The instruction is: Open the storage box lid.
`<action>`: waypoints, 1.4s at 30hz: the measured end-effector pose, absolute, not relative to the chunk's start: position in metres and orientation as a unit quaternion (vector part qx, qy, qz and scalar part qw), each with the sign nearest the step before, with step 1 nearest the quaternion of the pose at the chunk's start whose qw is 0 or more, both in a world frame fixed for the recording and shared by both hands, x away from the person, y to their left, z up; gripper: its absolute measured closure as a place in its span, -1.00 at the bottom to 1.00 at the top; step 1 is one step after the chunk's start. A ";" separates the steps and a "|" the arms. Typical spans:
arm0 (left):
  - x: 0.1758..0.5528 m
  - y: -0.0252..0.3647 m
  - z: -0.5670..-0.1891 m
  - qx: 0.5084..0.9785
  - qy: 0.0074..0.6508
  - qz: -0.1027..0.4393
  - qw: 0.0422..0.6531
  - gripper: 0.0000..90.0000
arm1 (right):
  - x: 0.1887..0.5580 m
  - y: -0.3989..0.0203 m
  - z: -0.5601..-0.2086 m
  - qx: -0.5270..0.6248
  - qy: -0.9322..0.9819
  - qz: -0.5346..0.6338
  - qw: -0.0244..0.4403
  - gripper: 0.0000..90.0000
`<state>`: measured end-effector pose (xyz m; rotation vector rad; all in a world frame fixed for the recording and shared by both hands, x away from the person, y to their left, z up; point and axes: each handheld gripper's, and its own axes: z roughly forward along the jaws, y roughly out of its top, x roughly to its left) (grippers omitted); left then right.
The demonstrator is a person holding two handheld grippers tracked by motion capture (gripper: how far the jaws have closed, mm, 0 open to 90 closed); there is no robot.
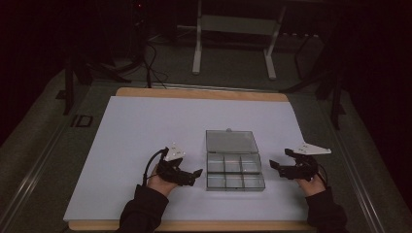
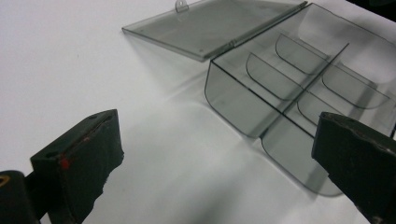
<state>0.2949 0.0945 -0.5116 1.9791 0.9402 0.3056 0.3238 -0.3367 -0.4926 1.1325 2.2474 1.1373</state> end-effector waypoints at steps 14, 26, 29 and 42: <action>0.273 0.108 -0.522 0.801 0.385 0.139 0.436 -0.94 | 0.306 -0.353 -0.502 0.418 0.783 0.410 0.212 -0.63; 0.260 0.119 -0.529 0.801 0.393 0.158 0.424 -0.94 | 0.289 -0.372 -0.519 0.434 0.774 0.395 0.237 -0.66; 0.256 0.123 -0.531 0.800 0.397 0.165 0.419 -0.94 | 0.285 -0.375 -0.522 0.439 0.774 0.390 0.238 -0.66; 0.246 0.135 -0.538 0.796 0.414 0.192 0.398 -0.94 | 0.274 -0.385 -0.531 0.455 0.759 0.380 0.271 -0.68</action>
